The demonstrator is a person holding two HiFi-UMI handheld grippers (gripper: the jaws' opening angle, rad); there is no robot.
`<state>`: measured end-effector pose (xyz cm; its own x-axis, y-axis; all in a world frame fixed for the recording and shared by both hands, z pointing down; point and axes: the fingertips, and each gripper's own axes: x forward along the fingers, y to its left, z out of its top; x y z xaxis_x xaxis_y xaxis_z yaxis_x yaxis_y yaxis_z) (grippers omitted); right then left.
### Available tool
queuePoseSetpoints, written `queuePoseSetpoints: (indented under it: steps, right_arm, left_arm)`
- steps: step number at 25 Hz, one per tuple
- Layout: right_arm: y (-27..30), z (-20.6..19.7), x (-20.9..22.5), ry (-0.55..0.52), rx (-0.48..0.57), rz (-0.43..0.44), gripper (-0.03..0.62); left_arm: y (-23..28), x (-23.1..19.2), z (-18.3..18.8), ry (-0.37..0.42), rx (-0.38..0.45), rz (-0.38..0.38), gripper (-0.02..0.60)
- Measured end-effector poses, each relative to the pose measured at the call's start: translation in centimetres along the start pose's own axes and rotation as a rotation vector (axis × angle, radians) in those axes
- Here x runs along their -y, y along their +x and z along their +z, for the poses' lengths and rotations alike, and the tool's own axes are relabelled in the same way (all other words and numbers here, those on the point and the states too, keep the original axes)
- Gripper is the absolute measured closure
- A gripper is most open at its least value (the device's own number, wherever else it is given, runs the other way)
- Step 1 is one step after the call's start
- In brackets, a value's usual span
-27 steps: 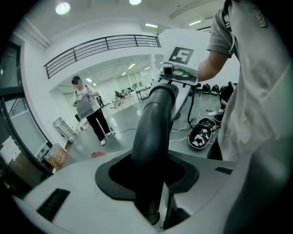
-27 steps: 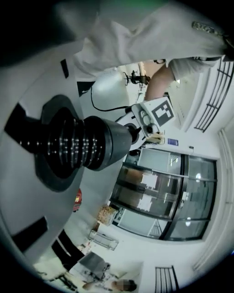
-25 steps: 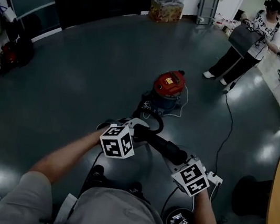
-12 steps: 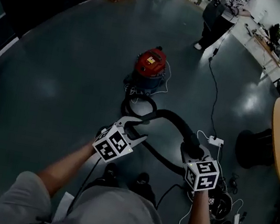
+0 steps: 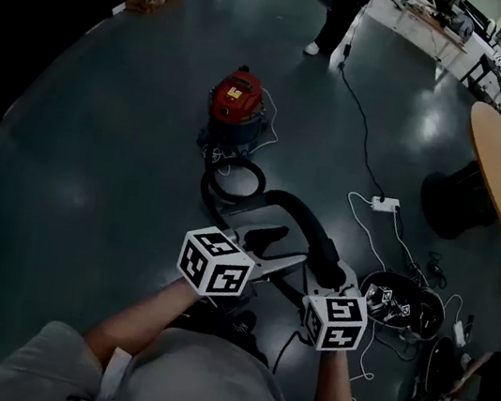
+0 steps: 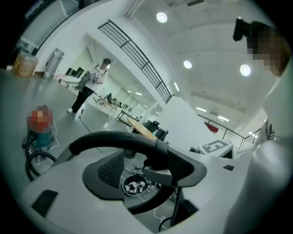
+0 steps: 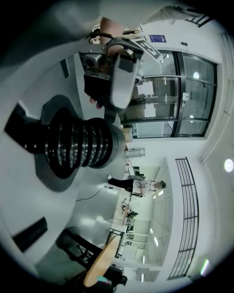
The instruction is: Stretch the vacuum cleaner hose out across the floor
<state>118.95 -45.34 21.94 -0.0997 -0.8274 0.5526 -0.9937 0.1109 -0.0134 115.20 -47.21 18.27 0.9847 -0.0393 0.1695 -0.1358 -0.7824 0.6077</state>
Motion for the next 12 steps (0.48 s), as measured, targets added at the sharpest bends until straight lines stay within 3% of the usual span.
queuePoseSetpoints:
  steps: [7, 12]
  right_arm:
    - [-0.7, -0.9, -7.0, 0.061, 0.001, -0.155, 0.491]
    - [1.0, -0.8, -13.1, 0.106, -0.016, -0.273, 0.491]
  left_arm:
    - [-3.9, 0.8, -1.5, -0.301, -0.104, -0.285, 0.265]
    - [-9.2, -1.4, -2.5, -0.306, -0.177, -0.358, 0.265]
